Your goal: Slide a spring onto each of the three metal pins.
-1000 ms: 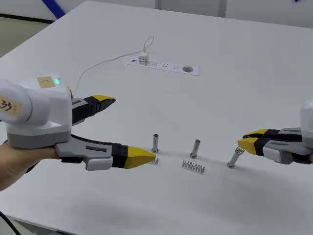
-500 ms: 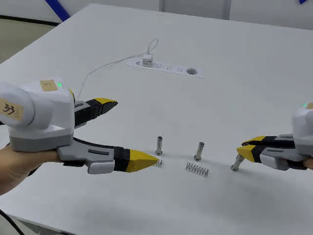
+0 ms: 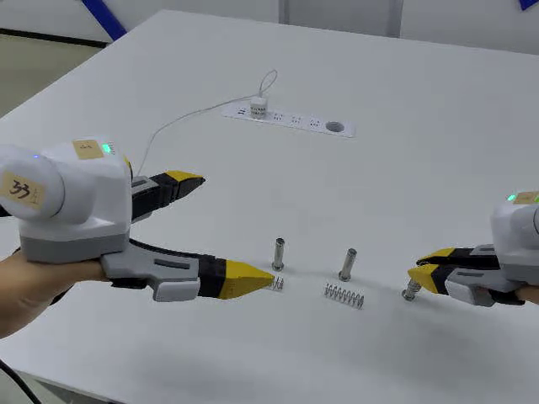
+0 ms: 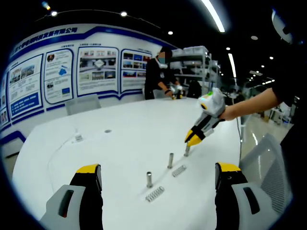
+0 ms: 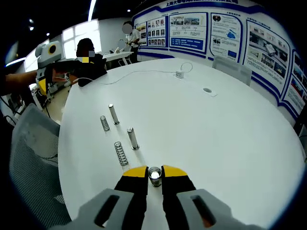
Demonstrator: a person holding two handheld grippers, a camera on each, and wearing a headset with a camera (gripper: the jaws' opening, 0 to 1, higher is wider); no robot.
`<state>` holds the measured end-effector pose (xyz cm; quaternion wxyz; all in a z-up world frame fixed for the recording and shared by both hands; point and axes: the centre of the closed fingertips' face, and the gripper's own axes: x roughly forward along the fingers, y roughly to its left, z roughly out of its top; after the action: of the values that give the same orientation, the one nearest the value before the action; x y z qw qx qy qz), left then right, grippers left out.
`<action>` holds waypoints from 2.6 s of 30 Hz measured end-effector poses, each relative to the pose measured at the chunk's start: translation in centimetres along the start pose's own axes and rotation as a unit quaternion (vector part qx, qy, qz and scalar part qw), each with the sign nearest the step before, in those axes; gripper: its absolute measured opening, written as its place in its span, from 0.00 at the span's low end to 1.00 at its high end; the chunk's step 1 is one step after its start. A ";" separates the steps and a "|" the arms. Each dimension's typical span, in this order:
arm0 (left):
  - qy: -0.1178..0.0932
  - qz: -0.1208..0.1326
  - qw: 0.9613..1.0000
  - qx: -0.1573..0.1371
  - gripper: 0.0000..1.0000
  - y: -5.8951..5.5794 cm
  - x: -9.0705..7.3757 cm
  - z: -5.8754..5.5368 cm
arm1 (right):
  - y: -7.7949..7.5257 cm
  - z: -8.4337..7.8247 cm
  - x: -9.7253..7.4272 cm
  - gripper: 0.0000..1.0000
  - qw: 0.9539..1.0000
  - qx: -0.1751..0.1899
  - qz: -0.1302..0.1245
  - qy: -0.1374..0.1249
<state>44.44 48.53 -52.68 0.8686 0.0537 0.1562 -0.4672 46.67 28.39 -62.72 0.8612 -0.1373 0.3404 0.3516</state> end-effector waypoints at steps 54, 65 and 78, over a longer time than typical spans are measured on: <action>-0.001 0.005 1.000 -0.003 1.00 -0.9 -1.3 0.3 | -1.0 -0.6 0.8 0.14 0.999 -0.040 -0.012 0.020; -0.004 0.008 1.000 0.002 1.00 -1.4 -1.9 0.8 | -1.2 0.5 -0.5 0.15 0.999 -0.041 -0.025 0.005; -0.008 0.008 1.000 0.008 0.99 -2.0 -2.2 1.2 | -0.8 2.6 -2.3 0.16 0.998 -0.057 -0.032 -0.016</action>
<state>41.90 48.88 -50.77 0.8733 0.0577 0.1449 -0.4616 47.25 27.89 -59.26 0.8683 -0.1913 0.3011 0.3446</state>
